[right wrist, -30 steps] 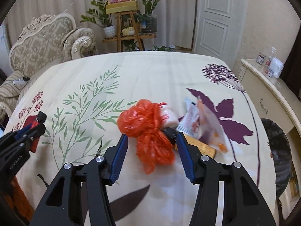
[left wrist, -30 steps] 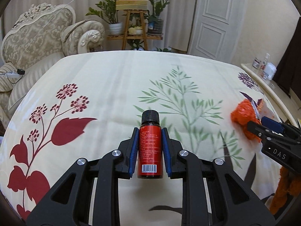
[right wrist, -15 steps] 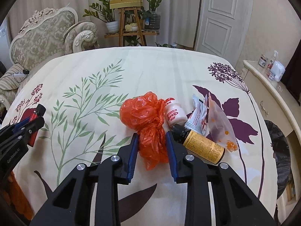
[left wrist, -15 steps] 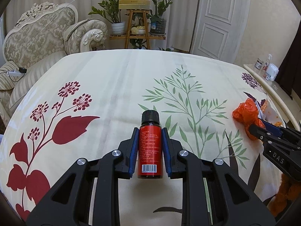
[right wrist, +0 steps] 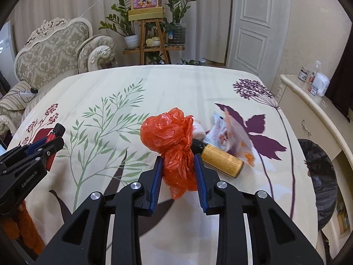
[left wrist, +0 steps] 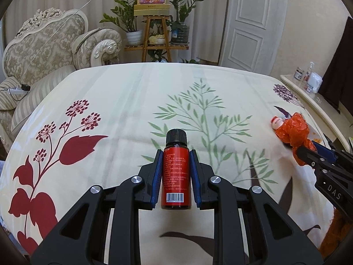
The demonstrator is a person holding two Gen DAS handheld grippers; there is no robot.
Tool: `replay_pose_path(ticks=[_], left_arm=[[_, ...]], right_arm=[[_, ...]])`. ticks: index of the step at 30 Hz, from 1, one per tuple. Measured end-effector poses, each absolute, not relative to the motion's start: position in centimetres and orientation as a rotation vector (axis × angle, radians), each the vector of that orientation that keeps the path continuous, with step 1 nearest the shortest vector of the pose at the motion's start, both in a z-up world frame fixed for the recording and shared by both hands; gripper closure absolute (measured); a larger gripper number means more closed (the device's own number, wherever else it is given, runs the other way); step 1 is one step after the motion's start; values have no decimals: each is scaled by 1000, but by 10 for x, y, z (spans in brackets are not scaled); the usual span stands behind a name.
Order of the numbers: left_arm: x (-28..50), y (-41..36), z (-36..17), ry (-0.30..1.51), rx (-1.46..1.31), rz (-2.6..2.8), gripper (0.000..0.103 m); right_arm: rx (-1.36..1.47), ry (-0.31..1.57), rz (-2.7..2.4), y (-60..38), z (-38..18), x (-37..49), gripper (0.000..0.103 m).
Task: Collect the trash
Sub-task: 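Carry the red can and orange bag over the bin and open both tools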
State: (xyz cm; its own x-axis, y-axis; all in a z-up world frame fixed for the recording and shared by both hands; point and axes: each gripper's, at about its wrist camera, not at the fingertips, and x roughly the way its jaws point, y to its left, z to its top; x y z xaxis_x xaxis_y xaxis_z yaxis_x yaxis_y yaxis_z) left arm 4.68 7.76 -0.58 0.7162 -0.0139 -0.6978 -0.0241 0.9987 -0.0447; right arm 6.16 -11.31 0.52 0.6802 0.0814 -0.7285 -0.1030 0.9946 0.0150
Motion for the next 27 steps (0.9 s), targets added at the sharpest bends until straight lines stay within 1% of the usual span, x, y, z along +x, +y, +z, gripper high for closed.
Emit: replay_pose_path(ticks=[11, 27], left_arm=[[37, 31, 3, 748, -31, -74, 80], [40, -77, 15, 712, 22, -261, 80]], right_arm=[[33, 780, 6, -162, 12, 36, 73], [130, 736, -180, -262, 17, 6, 73]])
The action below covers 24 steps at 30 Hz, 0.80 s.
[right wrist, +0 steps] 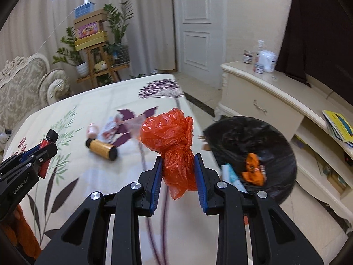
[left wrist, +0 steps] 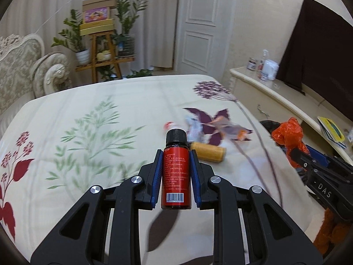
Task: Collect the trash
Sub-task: 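Carry the red can and orange bag over the bin and open both tools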
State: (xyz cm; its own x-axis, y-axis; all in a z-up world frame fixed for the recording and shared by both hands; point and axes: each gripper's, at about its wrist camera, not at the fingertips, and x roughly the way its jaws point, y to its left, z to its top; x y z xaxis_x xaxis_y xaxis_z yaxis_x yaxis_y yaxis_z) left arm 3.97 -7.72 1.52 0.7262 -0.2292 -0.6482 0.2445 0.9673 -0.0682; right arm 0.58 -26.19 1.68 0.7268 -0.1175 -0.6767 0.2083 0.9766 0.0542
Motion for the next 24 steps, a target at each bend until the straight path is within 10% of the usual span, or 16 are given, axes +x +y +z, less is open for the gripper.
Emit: replay_pose_path(ticks=[24], left_arm=[[68, -236, 11, 698, 124, -469, 80]], right_arm=[[228, 708, -370, -376, 10, 6, 74]])
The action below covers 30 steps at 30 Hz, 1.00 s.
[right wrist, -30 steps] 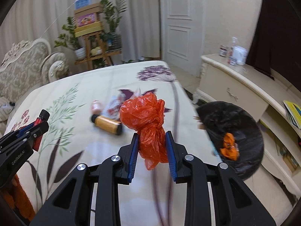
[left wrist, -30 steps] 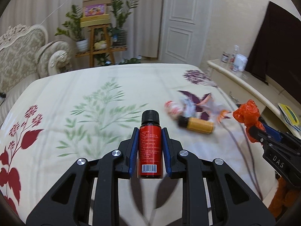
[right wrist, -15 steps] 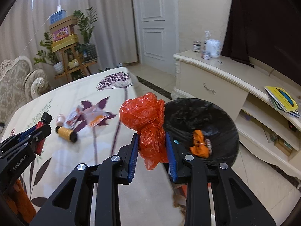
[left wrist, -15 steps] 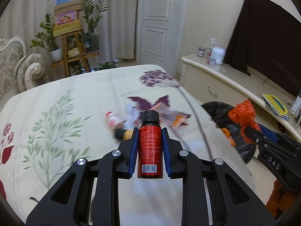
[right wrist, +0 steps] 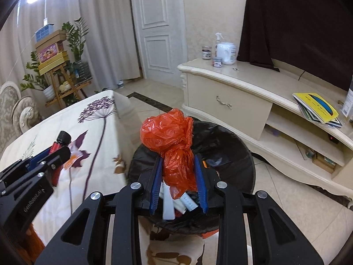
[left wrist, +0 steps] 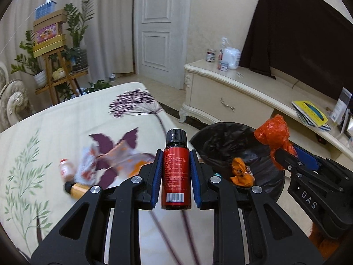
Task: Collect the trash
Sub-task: 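Carry the red can and orange bag over the bin and open both tools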
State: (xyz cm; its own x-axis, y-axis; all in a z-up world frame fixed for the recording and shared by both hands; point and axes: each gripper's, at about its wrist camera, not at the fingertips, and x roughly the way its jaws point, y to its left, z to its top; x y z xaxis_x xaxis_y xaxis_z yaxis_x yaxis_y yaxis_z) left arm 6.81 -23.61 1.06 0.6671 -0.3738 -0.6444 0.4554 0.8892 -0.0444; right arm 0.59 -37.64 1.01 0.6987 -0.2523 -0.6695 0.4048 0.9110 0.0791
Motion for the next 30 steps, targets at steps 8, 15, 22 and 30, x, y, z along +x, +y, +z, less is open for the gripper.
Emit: replay_pose_path(ticks=[8, 15, 22, 30], left_arm=[[85, -277, 3, 712, 166, -495, 80], [96, -298, -5, 729, 189, -496, 80], [103, -305, -8, 738, 203, -490, 80], [106, -302, -10, 750, 185, -466, 54]], right_arm=[[261, 713, -398, -398, 3, 14, 74], [288, 719, -420, -415, -5, 21, 74], [301, 735, -426, -422, -13, 26, 73], [319, 748, -435, -424, -19, 27, 65]])
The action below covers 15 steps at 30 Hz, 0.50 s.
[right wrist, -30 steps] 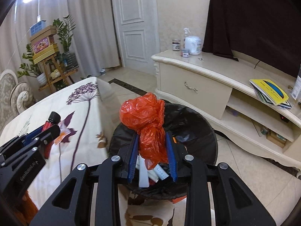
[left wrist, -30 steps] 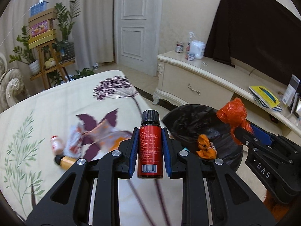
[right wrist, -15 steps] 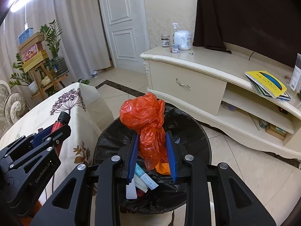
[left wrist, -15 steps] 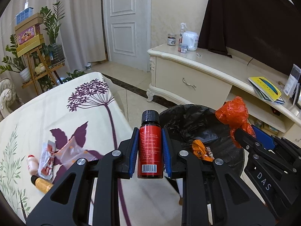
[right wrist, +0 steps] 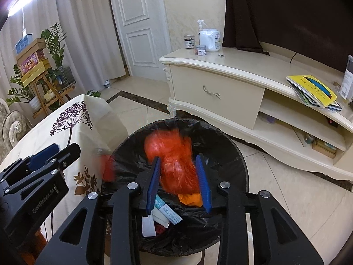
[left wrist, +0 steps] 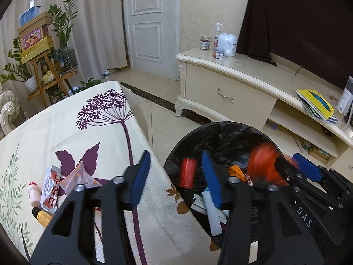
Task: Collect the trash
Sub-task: 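Carry the red can and orange bag over the bin and open both tools, then move the left tool back to the bed and grasp the gold-labelled bottle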
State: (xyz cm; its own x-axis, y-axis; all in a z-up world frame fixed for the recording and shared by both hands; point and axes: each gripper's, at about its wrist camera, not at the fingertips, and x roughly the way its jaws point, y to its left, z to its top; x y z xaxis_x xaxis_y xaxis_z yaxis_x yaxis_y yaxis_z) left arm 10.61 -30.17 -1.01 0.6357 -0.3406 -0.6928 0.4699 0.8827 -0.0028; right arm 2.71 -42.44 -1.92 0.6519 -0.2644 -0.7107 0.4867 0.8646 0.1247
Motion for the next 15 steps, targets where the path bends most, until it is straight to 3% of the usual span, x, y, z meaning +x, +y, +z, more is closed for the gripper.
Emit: replay_pose_path(ticks=[8, 15], left_arm=[[106, -288, -9, 752, 152, -432, 33], [106, -264, -6, 770, 125, -400, 31]], right_arm=[[315, 737, -468, -422, -18, 21, 46], [320, 731, -467, -413, -15, 17, 32]])
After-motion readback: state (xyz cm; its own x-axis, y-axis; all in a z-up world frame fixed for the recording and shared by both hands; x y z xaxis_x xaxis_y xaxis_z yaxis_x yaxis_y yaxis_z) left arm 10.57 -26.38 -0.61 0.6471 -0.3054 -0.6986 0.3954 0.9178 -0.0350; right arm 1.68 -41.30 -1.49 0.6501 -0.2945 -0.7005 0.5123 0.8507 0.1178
